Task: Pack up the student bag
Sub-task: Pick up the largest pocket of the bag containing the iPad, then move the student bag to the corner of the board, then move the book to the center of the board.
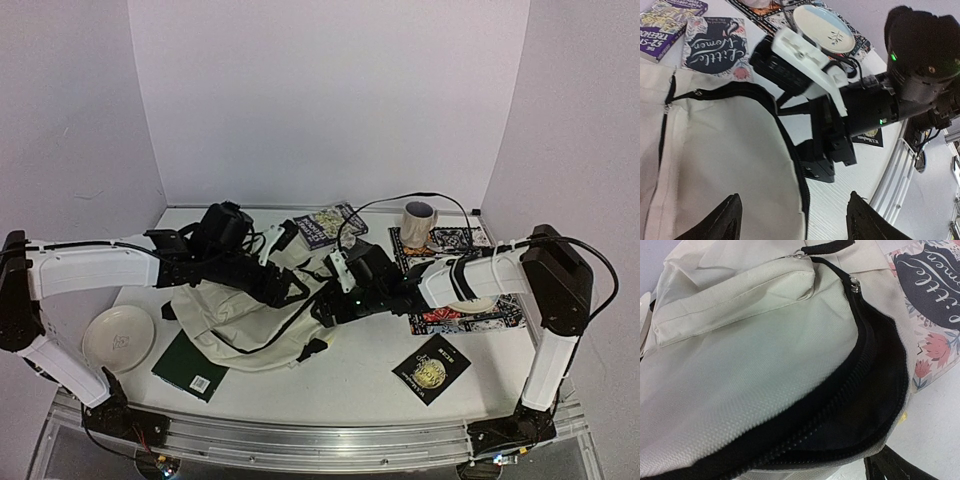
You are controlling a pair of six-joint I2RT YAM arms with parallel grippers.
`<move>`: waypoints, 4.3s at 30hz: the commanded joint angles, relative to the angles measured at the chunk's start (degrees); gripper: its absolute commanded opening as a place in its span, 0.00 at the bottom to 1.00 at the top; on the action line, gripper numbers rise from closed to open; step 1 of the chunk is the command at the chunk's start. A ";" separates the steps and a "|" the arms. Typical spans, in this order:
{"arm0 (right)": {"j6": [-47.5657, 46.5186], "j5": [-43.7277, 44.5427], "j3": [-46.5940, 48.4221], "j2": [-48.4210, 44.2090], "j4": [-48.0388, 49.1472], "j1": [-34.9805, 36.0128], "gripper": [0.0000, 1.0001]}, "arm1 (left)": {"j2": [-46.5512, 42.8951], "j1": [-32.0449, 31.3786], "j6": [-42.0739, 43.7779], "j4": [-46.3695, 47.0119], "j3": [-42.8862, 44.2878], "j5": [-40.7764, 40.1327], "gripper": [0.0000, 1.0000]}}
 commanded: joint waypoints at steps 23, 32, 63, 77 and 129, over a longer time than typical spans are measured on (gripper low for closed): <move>1.17 1.71 -0.59 -3.62 -0.47 0.00 0.88 | 7.74 -1.89 8.26 -14.11 6.24 -34.51 0.00; 0.59 2.13 2.00 -0.29 -0.72 -0.11 0.88 | 8.99 6.62 15.55 -17.94 14.96 -40.08 0.01; -1.63 1.78 -7.14 -15.92 -2.90 -0.13 0.92 | 8.66 23.12 9.61 -18.45 19.67 -35.72 0.69; 0.26 5.25 -10.97 -17.69 -3.07 -0.11 0.93 | -9.64 7.45 -10.96 -25.84 2.70 -22.66 0.78; -7.73 0.37 10.48 8.54 -6.08 -4.23 0.78 | 17.28 -3.23 -12.27 -14.77 5.56 -44.19 0.59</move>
